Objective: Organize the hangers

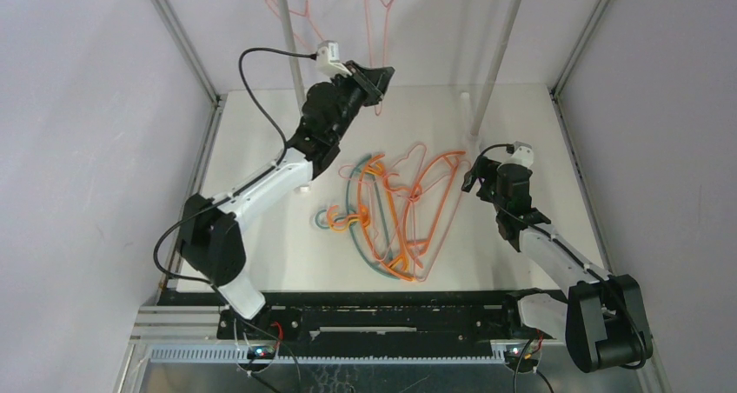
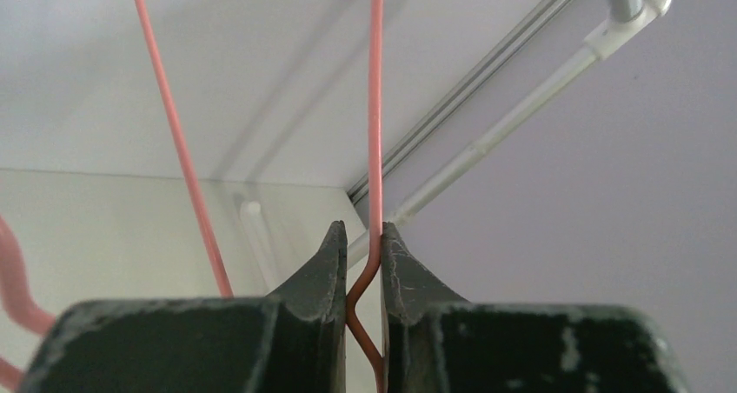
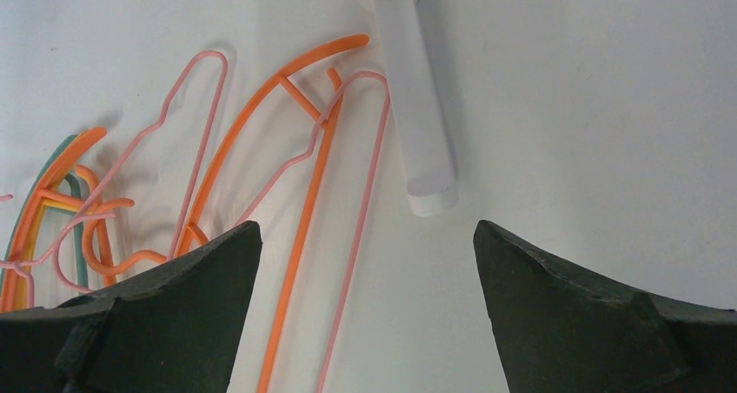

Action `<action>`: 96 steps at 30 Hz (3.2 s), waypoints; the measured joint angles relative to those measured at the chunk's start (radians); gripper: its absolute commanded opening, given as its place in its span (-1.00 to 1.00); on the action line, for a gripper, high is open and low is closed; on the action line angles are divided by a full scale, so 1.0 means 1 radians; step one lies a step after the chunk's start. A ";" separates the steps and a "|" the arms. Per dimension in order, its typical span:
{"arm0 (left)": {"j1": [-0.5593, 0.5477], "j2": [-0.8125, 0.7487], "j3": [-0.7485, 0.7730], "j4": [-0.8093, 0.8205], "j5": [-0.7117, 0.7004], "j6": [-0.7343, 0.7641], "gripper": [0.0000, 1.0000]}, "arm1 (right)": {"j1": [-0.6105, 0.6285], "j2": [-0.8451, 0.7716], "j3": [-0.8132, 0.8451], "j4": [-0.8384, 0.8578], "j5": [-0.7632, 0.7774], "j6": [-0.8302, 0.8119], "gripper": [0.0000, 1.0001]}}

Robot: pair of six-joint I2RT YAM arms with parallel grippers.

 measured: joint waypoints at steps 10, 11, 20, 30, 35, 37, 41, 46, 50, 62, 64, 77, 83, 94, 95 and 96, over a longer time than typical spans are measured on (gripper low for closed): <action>-0.004 0.115 0.127 -0.074 0.112 -0.005 -1.00 | -0.003 0.000 0.000 0.000 -0.001 0.007 1.00; -0.006 0.121 0.140 -0.084 0.123 0.000 -1.00 | -0.003 0.000 0.000 0.000 -0.001 0.009 1.00; -0.016 0.145 0.176 -0.126 0.194 0.036 -0.32 | -0.003 0.002 0.000 0.000 -0.002 0.013 1.00; -0.016 0.121 0.082 -0.200 0.181 0.127 0.71 | -0.005 0.010 0.000 0.001 -0.016 0.013 1.00; -0.016 0.041 -0.026 -0.212 0.180 0.167 0.88 | -0.005 0.012 0.000 0.001 -0.027 0.013 1.00; -0.016 -0.010 -0.077 -0.209 0.182 0.183 0.95 | -0.005 0.014 0.000 0.001 -0.027 0.013 1.00; -0.017 -0.132 -0.200 -0.200 0.181 0.208 0.96 | -0.005 0.015 0.000 0.001 -0.031 0.013 1.00; -0.023 -0.248 -0.358 -0.186 0.175 0.212 0.87 | -0.005 0.025 0.000 0.001 -0.039 0.013 1.00; -0.055 -0.270 -0.475 -0.185 0.143 0.205 0.76 | -0.004 0.038 0.002 -0.001 -0.045 0.013 1.00; -0.128 -0.313 -0.824 -0.196 0.053 0.121 0.24 | 0.039 0.055 0.040 -0.019 -0.014 -0.005 1.00; -0.128 -0.317 -0.829 -0.191 0.040 0.113 0.23 | 0.039 0.061 0.040 -0.026 -0.011 -0.005 1.00; -0.131 -0.198 -0.820 -0.089 0.062 0.075 -0.08 | 0.042 0.062 0.040 -0.031 0.012 -0.006 1.00; -0.191 -0.154 -0.749 -0.093 0.068 0.072 -0.09 | 0.042 0.064 0.040 -0.030 0.011 -0.006 1.00; -0.304 -0.081 -0.586 -0.202 0.050 0.092 -0.10 | 0.042 0.068 0.051 -0.037 0.015 -0.006 0.99; -0.314 -0.069 -0.576 -0.206 0.050 0.091 -0.10 | 0.042 0.069 0.051 -0.037 0.015 -0.006 0.99; -0.323 -0.056 -0.567 -0.211 0.051 0.091 -0.10 | 0.042 0.070 0.051 -0.037 0.015 -0.006 0.99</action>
